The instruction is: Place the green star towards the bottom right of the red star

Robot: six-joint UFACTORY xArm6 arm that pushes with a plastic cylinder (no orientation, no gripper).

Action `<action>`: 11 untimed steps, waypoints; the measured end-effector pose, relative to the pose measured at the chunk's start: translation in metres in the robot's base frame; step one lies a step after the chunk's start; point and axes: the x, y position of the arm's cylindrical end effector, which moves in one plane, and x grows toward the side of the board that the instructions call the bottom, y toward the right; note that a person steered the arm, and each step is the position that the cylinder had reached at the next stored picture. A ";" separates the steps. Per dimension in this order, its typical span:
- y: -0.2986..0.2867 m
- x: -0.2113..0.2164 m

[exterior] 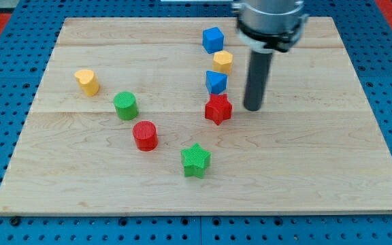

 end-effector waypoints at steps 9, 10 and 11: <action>-0.115 0.149; -0.044 0.131; -0.042 0.113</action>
